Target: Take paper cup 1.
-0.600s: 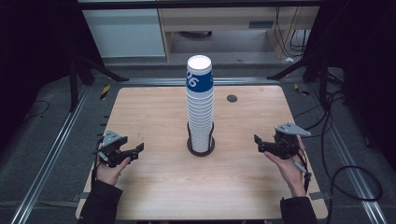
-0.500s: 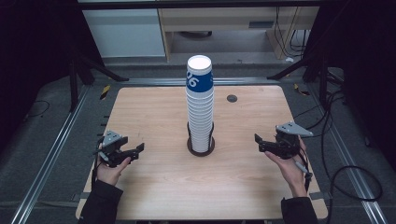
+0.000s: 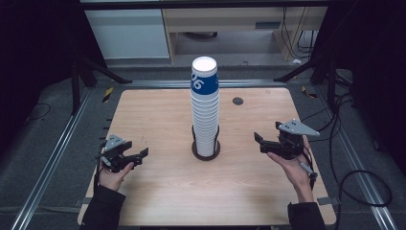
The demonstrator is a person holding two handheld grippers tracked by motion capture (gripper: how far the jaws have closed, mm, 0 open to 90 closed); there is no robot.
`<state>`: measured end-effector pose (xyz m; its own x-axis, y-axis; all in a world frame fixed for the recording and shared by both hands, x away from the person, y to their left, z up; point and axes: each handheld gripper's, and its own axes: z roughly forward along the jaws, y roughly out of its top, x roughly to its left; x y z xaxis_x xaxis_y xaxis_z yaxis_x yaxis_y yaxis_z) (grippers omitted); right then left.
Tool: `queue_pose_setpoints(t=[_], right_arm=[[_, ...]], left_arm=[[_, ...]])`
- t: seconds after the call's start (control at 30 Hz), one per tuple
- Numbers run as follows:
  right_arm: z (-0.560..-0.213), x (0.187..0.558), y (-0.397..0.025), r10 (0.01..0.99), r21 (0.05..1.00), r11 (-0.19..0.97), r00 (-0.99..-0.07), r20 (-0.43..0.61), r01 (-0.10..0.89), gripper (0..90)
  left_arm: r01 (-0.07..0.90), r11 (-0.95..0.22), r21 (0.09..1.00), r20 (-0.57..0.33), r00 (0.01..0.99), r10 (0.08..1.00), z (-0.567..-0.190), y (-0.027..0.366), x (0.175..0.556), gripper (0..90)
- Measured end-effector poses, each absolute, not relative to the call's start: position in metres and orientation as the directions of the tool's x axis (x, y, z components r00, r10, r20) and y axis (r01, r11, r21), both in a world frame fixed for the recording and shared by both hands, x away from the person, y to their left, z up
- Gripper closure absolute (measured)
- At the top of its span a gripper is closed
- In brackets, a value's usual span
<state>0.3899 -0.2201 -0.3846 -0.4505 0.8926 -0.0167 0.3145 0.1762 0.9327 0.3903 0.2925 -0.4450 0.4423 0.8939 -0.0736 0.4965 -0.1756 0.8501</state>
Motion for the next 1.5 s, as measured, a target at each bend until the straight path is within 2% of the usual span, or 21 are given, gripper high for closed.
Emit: queue_pose_setpoints(t=[0.53,0.8,1.5], right_arm=[[-0.316,0.387,-0.179,0.822,0.984,0.092,-0.569,0.009,0.15,11.0],[-0.29,0.392,-0.151,0.791,0.991,0.082,-0.611,-0.001,0.104,9.8],[-0.268,0.42,-0.099,0.737,0.996,0.049,-0.676,0.019,0.081,7.6]], left_arm=[[0.506,-0.204,0.838,-0.067,0.466,0.882,-0.447,0.289,0.391,22.1],[0.508,-0.2,0.838,-0.074,0.468,0.88,-0.447,0.29,0.391,22.2],[0.514,-0.205,0.833,-0.077,0.475,0.877,-0.449,0.288,0.392,22.1]])
